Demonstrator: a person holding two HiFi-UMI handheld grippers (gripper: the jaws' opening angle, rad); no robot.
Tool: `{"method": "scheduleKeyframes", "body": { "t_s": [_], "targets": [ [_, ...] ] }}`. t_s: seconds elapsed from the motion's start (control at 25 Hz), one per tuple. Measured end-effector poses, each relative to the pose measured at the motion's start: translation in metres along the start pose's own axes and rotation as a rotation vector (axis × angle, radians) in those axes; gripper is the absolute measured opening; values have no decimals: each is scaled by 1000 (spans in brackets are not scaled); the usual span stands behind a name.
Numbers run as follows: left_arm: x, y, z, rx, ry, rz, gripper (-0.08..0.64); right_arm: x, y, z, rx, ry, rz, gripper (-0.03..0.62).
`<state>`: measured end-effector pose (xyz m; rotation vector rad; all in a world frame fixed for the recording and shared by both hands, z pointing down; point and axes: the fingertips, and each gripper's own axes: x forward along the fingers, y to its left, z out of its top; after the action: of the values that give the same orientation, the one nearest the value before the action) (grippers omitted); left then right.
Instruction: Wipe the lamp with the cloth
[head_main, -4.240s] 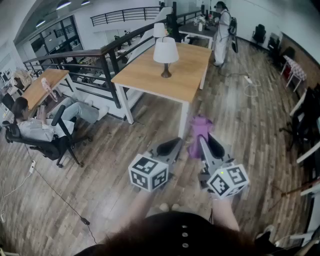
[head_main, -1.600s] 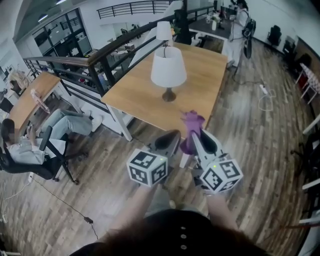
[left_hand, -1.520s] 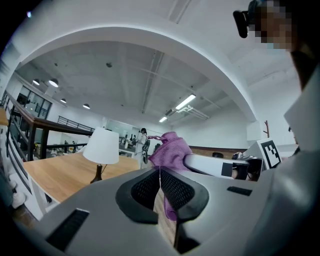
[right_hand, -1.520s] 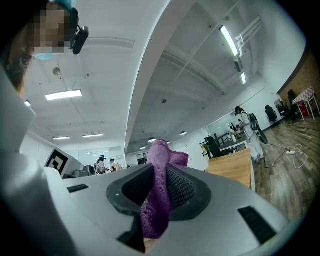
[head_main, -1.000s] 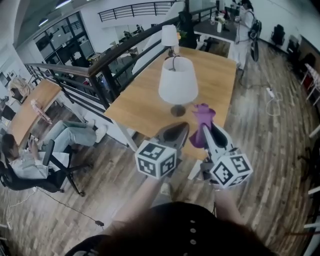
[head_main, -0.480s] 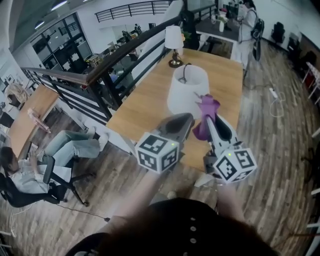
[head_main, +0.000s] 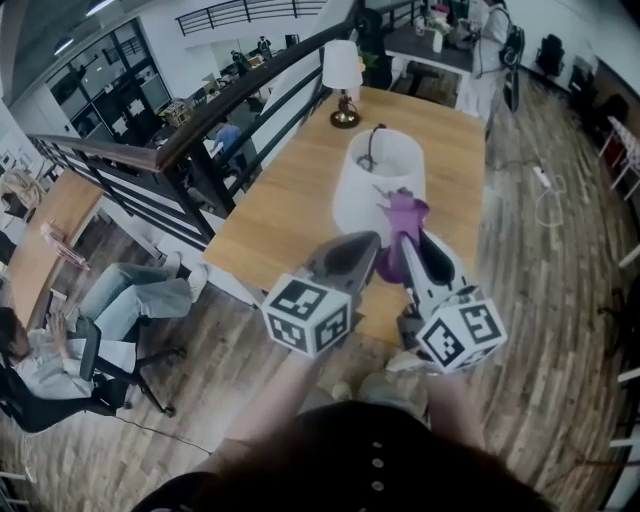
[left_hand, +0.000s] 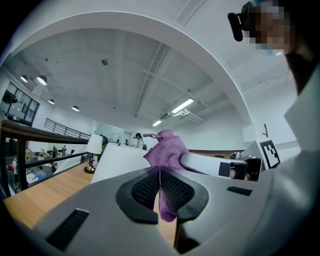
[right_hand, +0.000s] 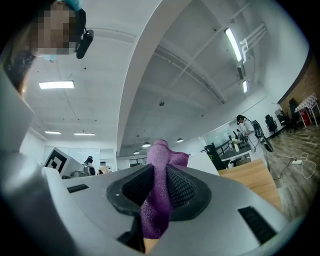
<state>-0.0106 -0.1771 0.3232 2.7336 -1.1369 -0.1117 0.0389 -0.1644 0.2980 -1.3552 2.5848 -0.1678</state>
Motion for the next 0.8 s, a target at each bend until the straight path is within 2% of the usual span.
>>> {"method": "scheduleKeyframes", "body": {
  "t_s": [0.36,0.8],
  "targets": [
    [5,19,-11,-63,28,57,15,17,-1,-6,-67,87,17,86],
    [8,39,7,-53,3,102,15,47,4,0,-103,107,74,86]
  ]
}}
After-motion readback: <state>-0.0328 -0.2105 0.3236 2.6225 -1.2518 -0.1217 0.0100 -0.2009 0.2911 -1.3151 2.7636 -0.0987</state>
